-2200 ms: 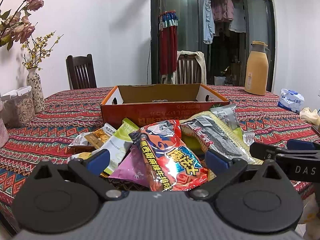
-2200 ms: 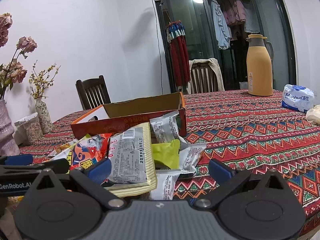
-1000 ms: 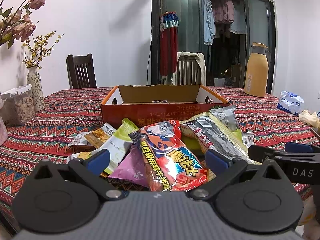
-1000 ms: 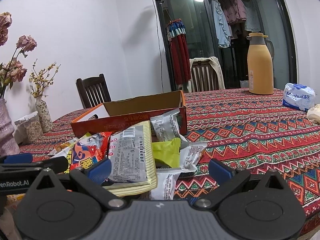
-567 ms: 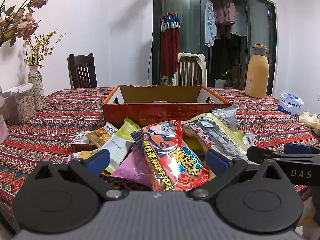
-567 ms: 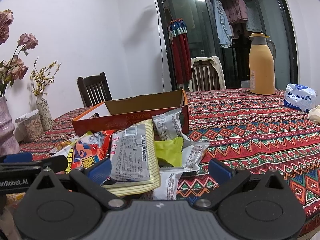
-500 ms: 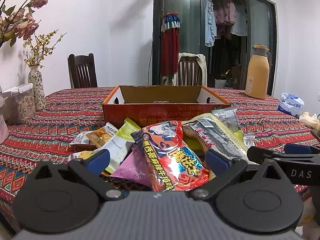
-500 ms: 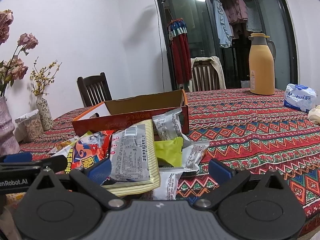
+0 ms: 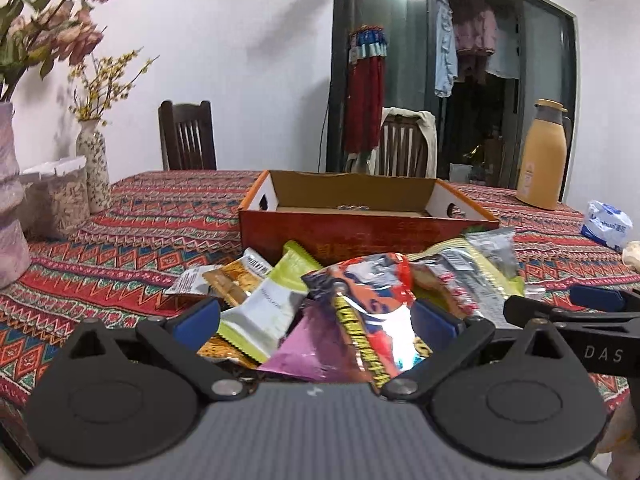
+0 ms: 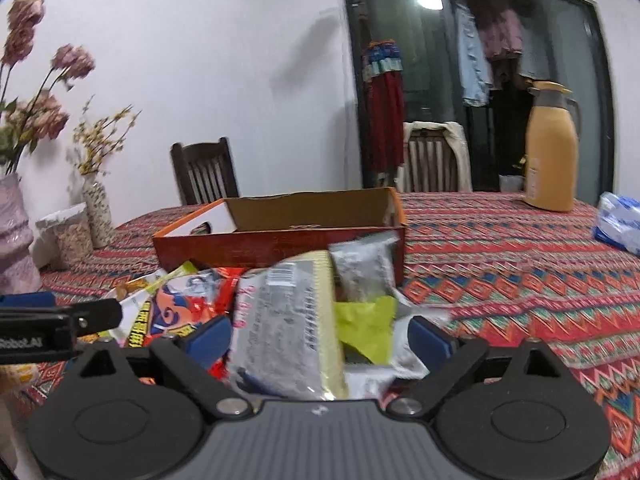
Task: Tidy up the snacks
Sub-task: 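Grasp the silver wafer bag with the right gripper while the left gripper grasps the red-blue chip bag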
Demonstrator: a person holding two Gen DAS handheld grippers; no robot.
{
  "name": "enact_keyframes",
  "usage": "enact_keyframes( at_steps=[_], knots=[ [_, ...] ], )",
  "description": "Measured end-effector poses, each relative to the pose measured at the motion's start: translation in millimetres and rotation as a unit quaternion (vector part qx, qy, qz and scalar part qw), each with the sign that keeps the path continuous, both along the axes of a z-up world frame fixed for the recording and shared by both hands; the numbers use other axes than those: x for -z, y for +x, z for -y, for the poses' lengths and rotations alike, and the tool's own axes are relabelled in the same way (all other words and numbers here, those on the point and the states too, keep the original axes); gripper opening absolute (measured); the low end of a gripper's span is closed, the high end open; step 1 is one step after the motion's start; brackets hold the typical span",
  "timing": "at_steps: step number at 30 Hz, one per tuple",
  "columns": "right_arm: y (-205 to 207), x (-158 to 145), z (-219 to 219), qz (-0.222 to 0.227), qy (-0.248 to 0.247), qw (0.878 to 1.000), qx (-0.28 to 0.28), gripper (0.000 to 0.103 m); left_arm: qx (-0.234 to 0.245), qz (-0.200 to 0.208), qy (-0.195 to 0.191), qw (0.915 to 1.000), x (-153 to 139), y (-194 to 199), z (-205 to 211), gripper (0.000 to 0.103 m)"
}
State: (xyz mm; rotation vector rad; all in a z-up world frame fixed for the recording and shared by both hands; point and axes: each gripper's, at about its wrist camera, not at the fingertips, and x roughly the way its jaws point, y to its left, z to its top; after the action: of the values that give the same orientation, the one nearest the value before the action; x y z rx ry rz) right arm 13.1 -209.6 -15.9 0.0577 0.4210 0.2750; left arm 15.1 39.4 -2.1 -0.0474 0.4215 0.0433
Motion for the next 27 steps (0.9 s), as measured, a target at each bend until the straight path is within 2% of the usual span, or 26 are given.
enact_keyframes(
  at_steps=[3, 5, 10, 12, 13, 15, 16, 19, 27],
  knots=[
    [13.1, -0.2, -15.6, -0.006, -0.025, 1.000, -0.018, 0.088, -0.001, -0.008, -0.003, 1.0000, 1.9, 6.2, -7.0, 0.103],
    [24.0, 3.2, -22.6, -0.021, -0.036, 0.999, -0.025, 0.079, 0.000, -0.014, -0.005, 0.9999, 3.1, 9.9, -10.5, 0.103],
    [43.6, 14.3, -37.1, -0.055, -0.062, 0.996, -0.041, 0.071, 0.011, -0.024, -0.014, 0.9996, 6.4, 16.8, -12.8, 0.103],
    [42.7, 14.5, -39.4, -0.052, -0.069, 0.995, -0.046, 0.060, 0.016, -0.029, -0.016, 0.9993, 6.3, 19.1, -9.5, 0.103],
    [41.7, 13.3, -38.8, -0.051, -0.065, 0.995, -0.051, 0.048, 0.017, -0.032, -0.017, 0.9992, 5.6, 21.2, -8.2, 0.103],
    [39.7, 10.0, -36.7, -0.050, -0.055, 0.996, -0.055, 0.044, 0.020, -0.037, -0.016, 0.9990, 3.2, 24.2, -3.0, 0.103],
    [37.8, 8.5, -35.3, -0.046, -0.053, 0.996, -0.055, 0.039, 0.024, -0.037, -0.017, 0.9989, 1.5, 25.2, -0.4, 0.103],
    [31.5, 3.6, -28.7, -0.034, -0.038, 0.997, -0.051, 0.038, 0.028, -0.043, -0.018, 0.9985, -1.6, 32.0, 7.6, 0.103],
    [21.3, -13.1, -1.6, 0.009, -0.022, 1.000, -0.018, 0.038, 0.019, -0.092, -0.021, 0.9953, 1.4, 58.4, 33.4, 0.103]
  ],
)
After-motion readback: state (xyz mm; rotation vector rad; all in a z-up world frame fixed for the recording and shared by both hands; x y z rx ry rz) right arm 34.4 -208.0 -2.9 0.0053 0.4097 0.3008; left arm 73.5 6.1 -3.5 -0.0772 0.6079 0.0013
